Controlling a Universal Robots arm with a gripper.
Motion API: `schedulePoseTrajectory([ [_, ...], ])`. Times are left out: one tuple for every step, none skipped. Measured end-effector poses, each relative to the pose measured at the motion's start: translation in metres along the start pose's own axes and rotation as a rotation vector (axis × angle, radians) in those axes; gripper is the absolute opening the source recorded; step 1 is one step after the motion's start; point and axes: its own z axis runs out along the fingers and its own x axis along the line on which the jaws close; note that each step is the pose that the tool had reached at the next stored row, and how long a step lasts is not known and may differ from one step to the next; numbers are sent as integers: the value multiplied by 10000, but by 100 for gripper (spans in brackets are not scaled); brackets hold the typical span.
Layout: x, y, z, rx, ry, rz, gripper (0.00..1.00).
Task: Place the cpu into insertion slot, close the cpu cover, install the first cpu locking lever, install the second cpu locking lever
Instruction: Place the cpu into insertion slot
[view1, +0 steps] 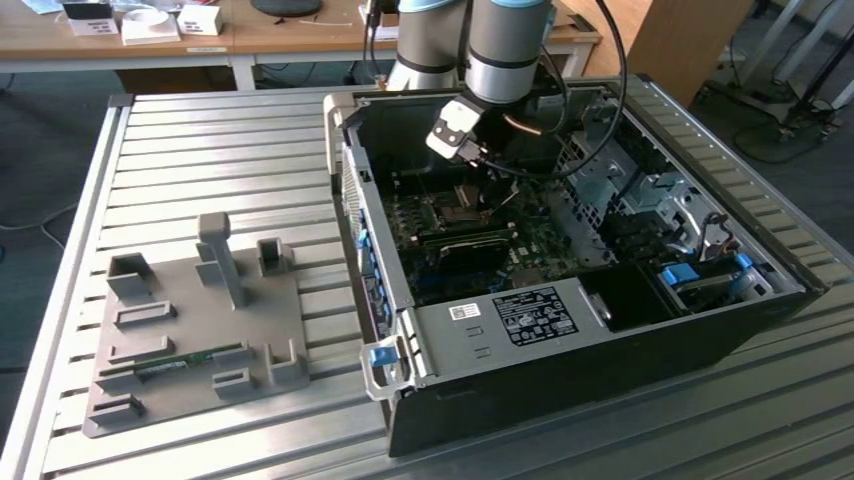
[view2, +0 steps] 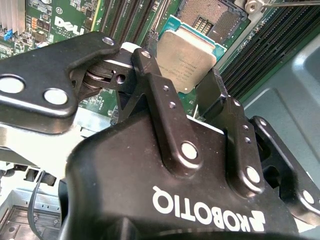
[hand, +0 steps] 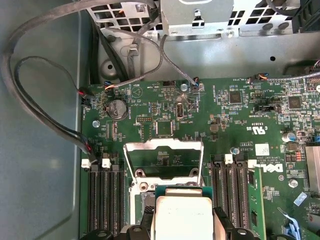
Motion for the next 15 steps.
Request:
schedulePoseTrajectory([
  [0,-1,0,0,0,0,54],
  [0,-1,0,0,0,0,54],
  [0,-2,0,0,0,0,54],
  [0,-6,1,0,1,2,54],
  [-1,-14,1,-1,1,2,54],
  [-1,-22,2,-1,1,1,54],
  [-2,-30,3,0,0,1,54],
  [-2,-36,5,1,-1,1,54],
  [-2,-41,11,0,0,1,54],
  [-2,-44,20,0,1,1,54],
  [-2,-47,30,0,1,0,54],
  [-3,-50,40,0,1,0,54],
  [-3,-53,48,0,2,0,54],
  [-2,-59,52,0,3,1,54],
  [1,-67,54,0,2,0,54],
])
